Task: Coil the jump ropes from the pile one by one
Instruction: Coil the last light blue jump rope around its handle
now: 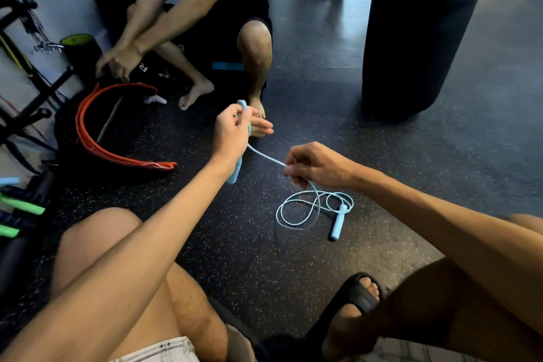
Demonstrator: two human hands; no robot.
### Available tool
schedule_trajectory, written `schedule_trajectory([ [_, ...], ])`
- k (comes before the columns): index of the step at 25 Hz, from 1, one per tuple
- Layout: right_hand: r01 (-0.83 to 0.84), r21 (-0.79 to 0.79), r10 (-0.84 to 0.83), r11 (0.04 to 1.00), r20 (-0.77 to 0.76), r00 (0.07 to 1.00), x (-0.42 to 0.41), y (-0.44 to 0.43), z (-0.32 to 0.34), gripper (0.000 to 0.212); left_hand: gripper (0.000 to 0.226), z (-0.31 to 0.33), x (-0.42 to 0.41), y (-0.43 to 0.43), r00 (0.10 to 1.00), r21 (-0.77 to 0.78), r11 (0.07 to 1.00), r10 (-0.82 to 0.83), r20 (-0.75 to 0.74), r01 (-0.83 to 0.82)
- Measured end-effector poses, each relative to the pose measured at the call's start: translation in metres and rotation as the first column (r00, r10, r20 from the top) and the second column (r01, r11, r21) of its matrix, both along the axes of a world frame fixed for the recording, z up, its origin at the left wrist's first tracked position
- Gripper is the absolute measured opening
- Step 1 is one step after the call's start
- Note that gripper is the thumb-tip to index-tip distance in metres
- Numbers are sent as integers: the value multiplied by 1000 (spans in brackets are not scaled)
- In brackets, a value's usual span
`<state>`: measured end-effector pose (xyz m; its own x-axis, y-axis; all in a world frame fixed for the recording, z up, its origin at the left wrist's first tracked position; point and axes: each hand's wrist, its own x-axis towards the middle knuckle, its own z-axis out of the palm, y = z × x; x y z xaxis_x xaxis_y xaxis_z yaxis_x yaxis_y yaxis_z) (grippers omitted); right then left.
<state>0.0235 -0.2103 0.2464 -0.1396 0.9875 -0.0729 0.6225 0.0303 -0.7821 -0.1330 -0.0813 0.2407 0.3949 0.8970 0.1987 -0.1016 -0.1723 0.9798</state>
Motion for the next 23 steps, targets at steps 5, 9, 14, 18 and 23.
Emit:
schedule_trajectory([
  [5,83,280,-113,956,94,989,-2,0,12,20,31,1,-1,-15,902,17,978,-183,-391,206],
  [9,202,427,-262,881,86,961,2,4,17,22,39,4,1,-28,819,-172,886,-463,-338,430],
  [14,373,392,-406,841,1,914,11,8,13,22,43,14,-2,-26,753,-380,707,-657,-38,597],
  [18,436,216,-407,874,-165,898,12,13,9,21,34,16,1,-27,738,-420,615,-622,263,667],
  [23,328,-152,-358,932,-261,897,12,6,1,11,31,18,3,-19,799,-471,693,-263,541,546],
])
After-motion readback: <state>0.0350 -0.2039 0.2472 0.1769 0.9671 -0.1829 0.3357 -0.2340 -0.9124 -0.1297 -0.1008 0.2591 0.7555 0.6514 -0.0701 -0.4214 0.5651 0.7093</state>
